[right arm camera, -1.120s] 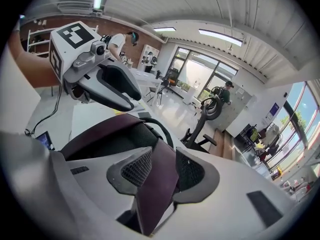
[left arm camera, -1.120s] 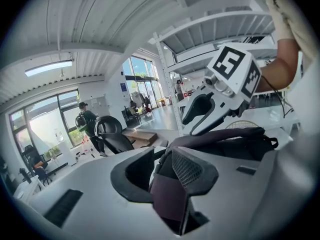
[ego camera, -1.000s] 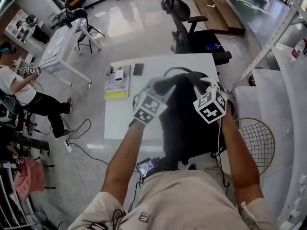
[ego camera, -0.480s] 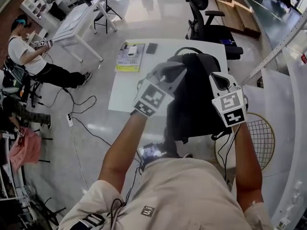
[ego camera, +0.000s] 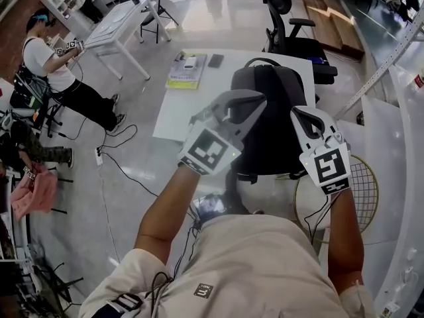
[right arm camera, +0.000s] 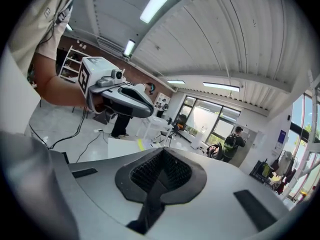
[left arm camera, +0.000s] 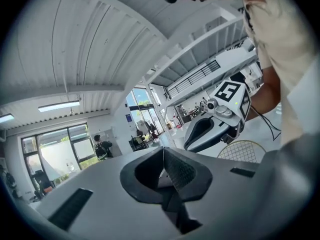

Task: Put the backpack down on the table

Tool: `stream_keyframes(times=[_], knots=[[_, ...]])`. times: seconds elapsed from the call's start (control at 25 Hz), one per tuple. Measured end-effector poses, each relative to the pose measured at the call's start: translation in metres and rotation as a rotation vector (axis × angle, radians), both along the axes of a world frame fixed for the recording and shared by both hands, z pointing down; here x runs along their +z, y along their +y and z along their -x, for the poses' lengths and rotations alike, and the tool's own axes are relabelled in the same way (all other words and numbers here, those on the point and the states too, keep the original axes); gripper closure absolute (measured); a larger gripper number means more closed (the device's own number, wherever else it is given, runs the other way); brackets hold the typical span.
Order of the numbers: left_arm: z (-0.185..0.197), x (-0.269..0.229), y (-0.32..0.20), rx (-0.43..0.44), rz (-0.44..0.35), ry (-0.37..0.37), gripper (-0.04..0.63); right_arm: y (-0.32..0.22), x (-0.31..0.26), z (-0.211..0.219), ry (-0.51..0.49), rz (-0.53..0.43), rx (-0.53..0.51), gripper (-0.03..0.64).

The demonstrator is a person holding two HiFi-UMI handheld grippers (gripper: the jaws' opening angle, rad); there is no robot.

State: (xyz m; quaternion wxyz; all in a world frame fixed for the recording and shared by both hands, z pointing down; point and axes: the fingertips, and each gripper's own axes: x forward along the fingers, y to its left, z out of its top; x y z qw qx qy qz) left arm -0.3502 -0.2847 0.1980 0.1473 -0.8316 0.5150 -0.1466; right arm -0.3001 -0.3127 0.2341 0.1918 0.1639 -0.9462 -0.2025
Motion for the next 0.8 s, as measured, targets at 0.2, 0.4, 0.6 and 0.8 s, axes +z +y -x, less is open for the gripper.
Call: stream_keyframes(times=[0.2,0.4,0.6,0.8], knots=[[-0.028,-0.006,0.032,0.012,-0.027,-0.091,0.581,0.035,-0.012,-0.014,0.002,-0.067,-0.051,0.591],[-0.046,-0.009,0.056,0.010,-0.038,-0.152,0.581,0.064,-0.020,-0.026,0.010,-0.119,-0.081,0.592],[-0.052,-0.009,0.066,0.003,-0.032,-0.148,0.581,0.076,-0.020,-0.036,0.043,-0.133,-0.076,0.594],[-0.055,-0.004,0.073,-0.004,-0.018,-0.132,0.581,0.083,-0.021,-0.044,0.038,-0.125,-0.076,0.592]])
